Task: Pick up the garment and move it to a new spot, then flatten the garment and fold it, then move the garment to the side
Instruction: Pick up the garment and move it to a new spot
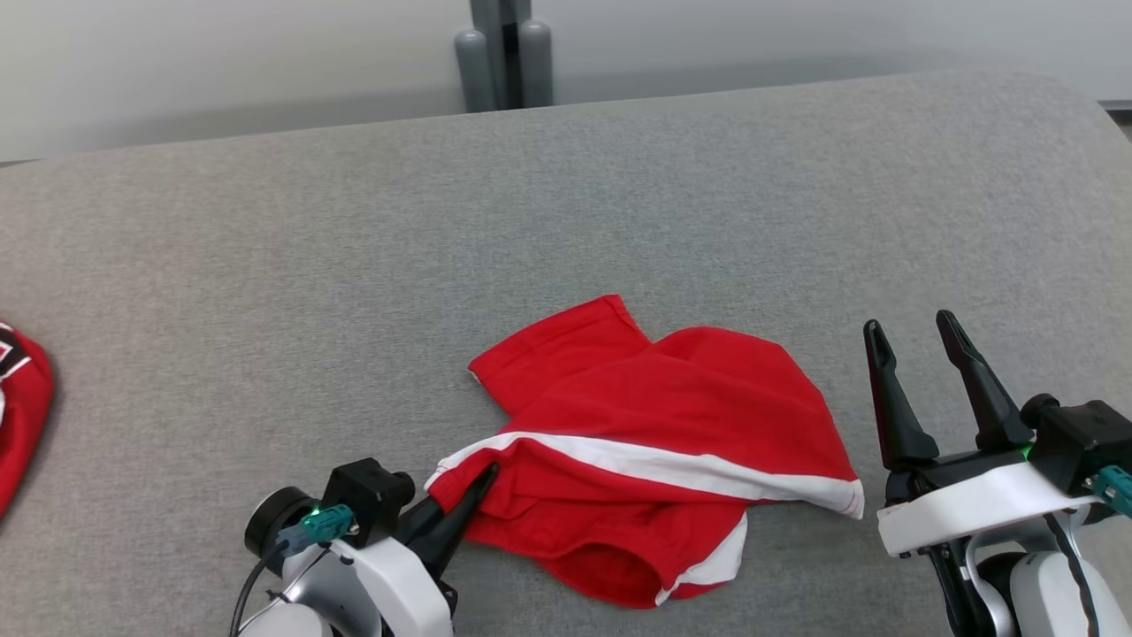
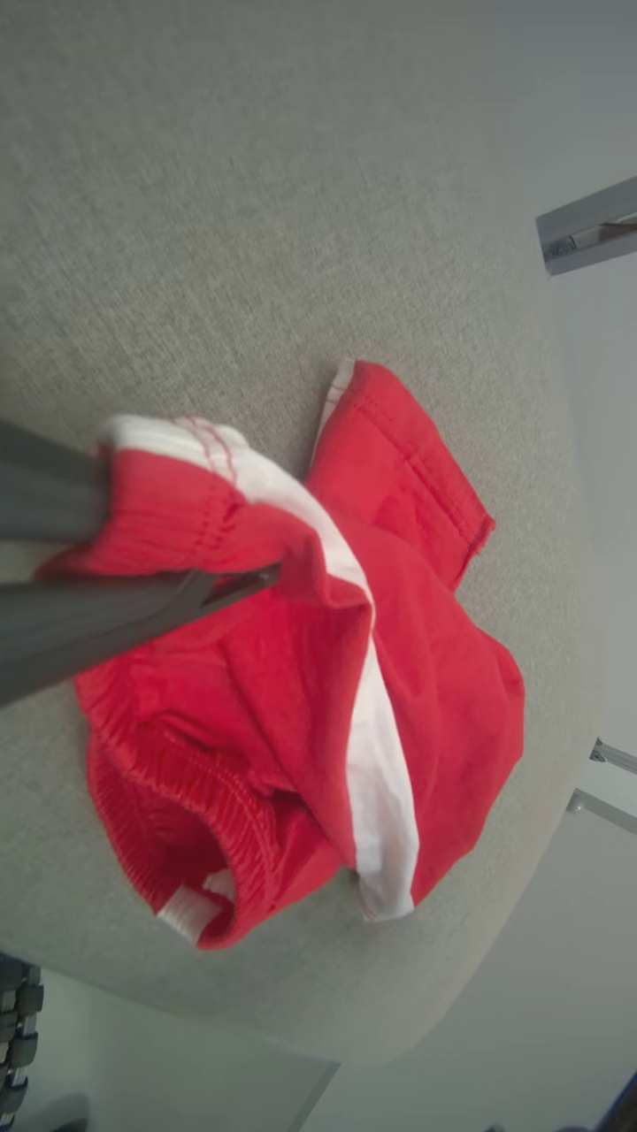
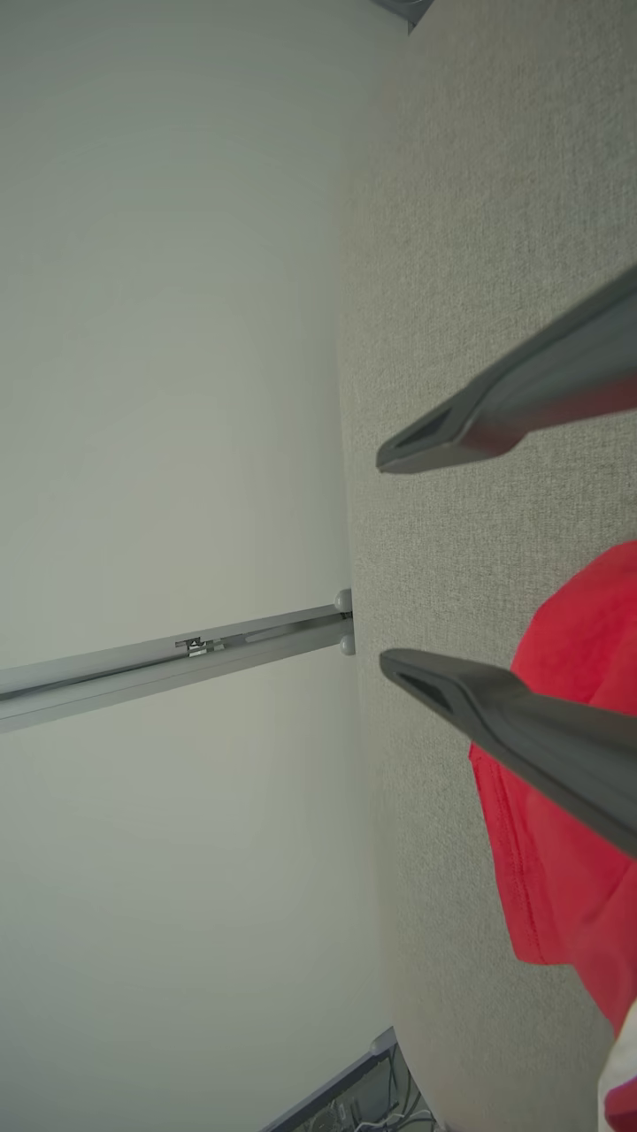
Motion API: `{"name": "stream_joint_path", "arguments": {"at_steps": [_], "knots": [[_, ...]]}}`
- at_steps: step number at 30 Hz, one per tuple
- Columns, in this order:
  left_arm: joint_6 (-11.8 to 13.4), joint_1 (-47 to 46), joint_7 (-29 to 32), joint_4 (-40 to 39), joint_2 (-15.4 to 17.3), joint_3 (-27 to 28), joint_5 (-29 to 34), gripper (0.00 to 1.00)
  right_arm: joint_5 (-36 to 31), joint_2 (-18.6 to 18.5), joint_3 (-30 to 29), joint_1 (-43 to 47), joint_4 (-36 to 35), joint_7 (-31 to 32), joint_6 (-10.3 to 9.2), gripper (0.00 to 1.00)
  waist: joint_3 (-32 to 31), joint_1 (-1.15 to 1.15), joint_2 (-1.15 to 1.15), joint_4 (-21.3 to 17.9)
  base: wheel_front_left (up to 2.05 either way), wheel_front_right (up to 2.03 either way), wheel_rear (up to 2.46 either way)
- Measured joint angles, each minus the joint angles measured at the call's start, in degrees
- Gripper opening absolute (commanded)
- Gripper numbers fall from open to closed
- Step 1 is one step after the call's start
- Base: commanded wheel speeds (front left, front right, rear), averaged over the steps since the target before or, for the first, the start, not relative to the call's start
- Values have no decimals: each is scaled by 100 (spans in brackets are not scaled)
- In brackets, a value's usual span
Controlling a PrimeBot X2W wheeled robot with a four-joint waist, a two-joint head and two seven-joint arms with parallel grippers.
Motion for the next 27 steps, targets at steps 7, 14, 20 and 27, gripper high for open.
{"name": "stream_joint_path", "arguments": {"at_steps": [7,14,20,27], "knots": [[-58,10,-73,268,5,56,-167,100,-53,1,-59,-16,-68,74,0,100,-154,0,0,149,0,0,0],[143,288,-53,205,445,477,-464,100,-93,1,-241,62,-109,103,0,100,-359,0,0,177,0,0,0],[817,531,-521,-280,679,1252,-634,100,-129,0,-461,140,-212,110,1,100,-472,0,0,228,0,0,0],[1596,584,-1098,-1107,463,1901,-667,100,-354,-3,-609,181,-315,152,0,100,-625,0,0,304,0,0,0]]}}
